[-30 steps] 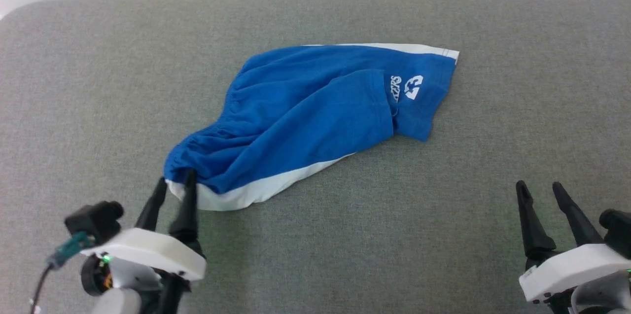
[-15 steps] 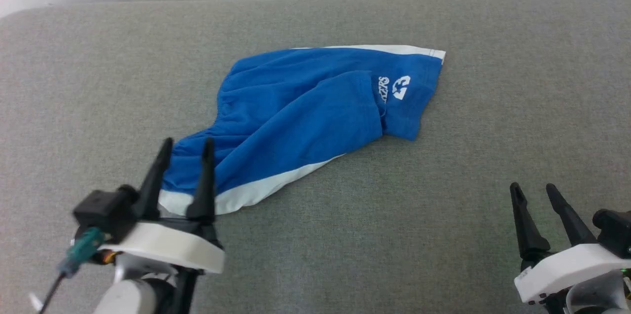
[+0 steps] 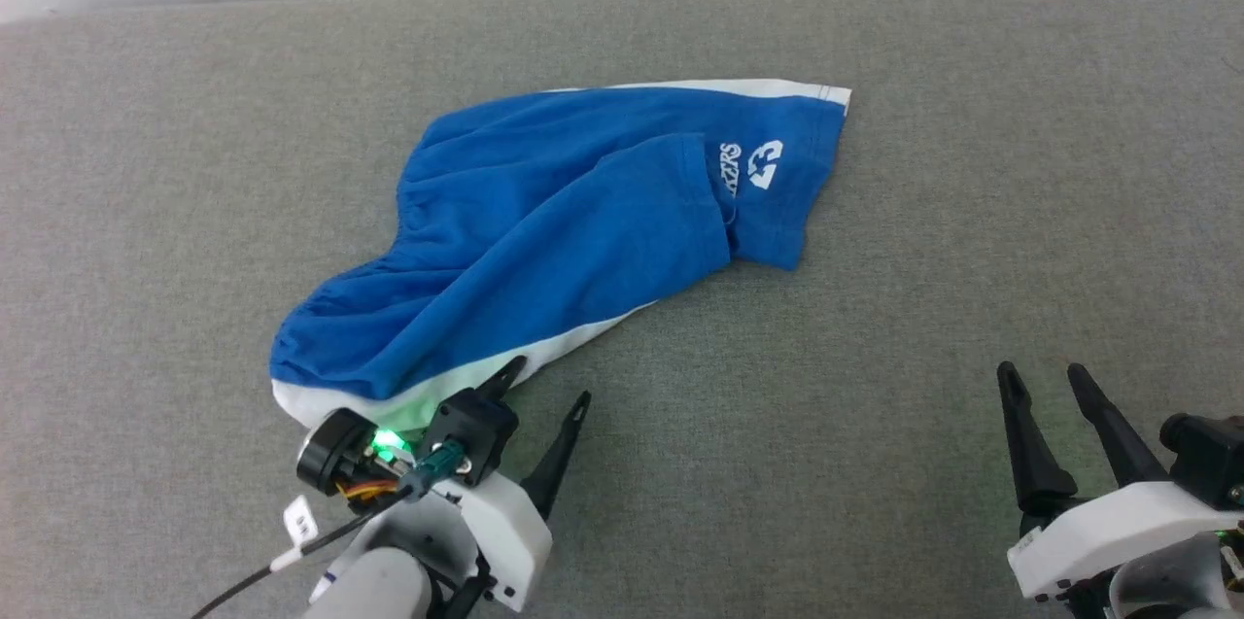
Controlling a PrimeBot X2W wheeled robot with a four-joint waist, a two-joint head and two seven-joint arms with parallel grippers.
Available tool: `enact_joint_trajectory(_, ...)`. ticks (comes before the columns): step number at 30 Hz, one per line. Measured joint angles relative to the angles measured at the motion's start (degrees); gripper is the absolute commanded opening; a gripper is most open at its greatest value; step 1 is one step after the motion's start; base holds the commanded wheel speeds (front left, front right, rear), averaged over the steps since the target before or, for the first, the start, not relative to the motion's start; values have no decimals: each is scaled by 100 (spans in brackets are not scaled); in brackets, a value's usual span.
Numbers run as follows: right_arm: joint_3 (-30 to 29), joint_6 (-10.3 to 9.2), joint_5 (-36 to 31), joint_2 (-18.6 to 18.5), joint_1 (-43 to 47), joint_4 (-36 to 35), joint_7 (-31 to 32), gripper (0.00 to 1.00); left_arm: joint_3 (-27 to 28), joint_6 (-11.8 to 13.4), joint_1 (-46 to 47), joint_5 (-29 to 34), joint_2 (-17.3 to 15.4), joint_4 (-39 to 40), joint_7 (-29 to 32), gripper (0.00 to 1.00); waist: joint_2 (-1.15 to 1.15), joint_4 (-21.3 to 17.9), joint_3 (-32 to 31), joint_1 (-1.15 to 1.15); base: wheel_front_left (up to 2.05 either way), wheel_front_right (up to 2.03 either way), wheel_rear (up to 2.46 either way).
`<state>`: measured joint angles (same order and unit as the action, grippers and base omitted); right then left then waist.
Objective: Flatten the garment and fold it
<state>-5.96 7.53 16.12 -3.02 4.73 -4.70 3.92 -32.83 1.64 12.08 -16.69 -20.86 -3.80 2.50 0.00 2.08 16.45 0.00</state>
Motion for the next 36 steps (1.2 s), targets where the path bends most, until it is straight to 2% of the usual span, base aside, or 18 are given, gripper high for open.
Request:
enact_joint_trajectory(5,-1,0,0,1,-4,1,1,100,-180,0,336,333,-21,-726,1,100,0,-21,2,0,0,0,0)
enact_joint_trajectory(8,-11,0,0,1,-16,-3,1,100,-180,-2,466,307,47,-922,-66,100,0,-39,12,0,0,0,0)
enact_joint_trajectory(9,-18,0,0,1,-21,-3,1,100,-175,-2,495,288,75,-971,-103,72,0,-41,16,0,0,0,0)
enact_joint_trajectory(10,-26,0,0,1,-27,-4,1,100,-165,-2,513,253,100,-1011,-146,20,0,-41,22,-1,0,0,0)
enact_joint_trajectory(11,-35,0,0,1,-34,-4,0,100,-164,-2,536,249,114,-1056,-171,0,0,-40,27,0,0,0,0)
enact_joint_trajectory(19,-78,0,1,1,-87,-2,-10,100,-98,-15,663,93,179,-1295,-357,0,0,-12,23,0,0,0,0)
enact_joint_trajectory(22,-93,0,1,2,-94,2,-10,100,37,-124,651,-301,311,-1189,-360,0,0,5,-12,0,0,0,0)
enact_joint_trajectory(25,-108,0,1,1,-94,11,-9,100,155,-353,602,-798,453,-720,-311,0,0,27,-65,0,0,0,0)
enact_joint_trajectory(30,-116,0,12,0,-86,36,10,100,168,-706,315,-2039,703,759,167,0,0,82,-172,0,0,0,0)
enact_joint_trajectory(32,-107,0,40,1,-80,57,18,100,113,-773,76,-2754,753,1425,475,0,0,112,-206,0,0,0,0)
enact_joint_trajectory(36,-78,0,90,2,-55,103,65,100,-27,-846,-612,-4389,630,2379,1115,0,0,156,-217,-1,0,0,0)
